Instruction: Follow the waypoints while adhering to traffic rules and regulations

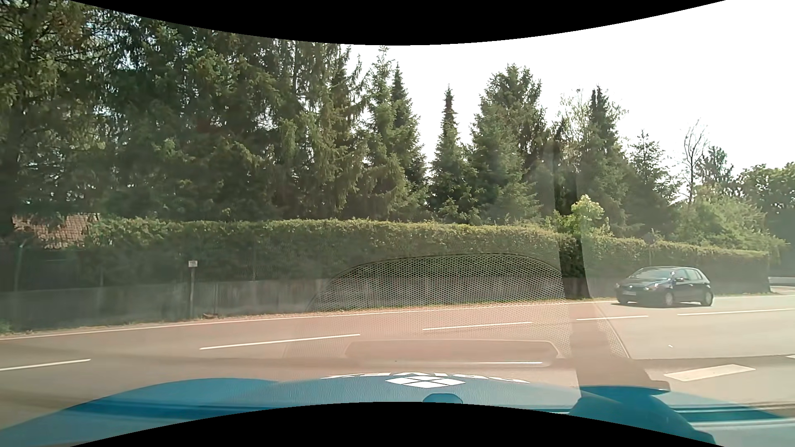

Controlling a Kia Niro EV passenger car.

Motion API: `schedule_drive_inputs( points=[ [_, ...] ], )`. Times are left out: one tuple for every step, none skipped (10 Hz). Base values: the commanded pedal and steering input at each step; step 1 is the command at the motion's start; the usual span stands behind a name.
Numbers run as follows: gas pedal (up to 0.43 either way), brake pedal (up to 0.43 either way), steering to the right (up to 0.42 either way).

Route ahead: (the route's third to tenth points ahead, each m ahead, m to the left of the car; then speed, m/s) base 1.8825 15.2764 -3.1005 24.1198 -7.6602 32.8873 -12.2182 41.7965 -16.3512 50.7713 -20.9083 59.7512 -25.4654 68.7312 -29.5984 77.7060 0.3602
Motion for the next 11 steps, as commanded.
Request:
schedule_drive_inputs(
  points=[
    [0.130,0.000,-0.455],
    [0.150,0.000,-0.466],
    [0.197,0.000,-0.474],
    [0.228,0.000,-0.484],
    [0.228,0.000,-0.490],
    [0.228,0.000,-0.493],
    [0.228,0.000,-0.497],
    [0.260,0.000,-0.505],
    [0.287,0.000,-0.518],
    [0.331,0.000,-0.540],
    [0.331,0.000,-0.560]
  ],
)
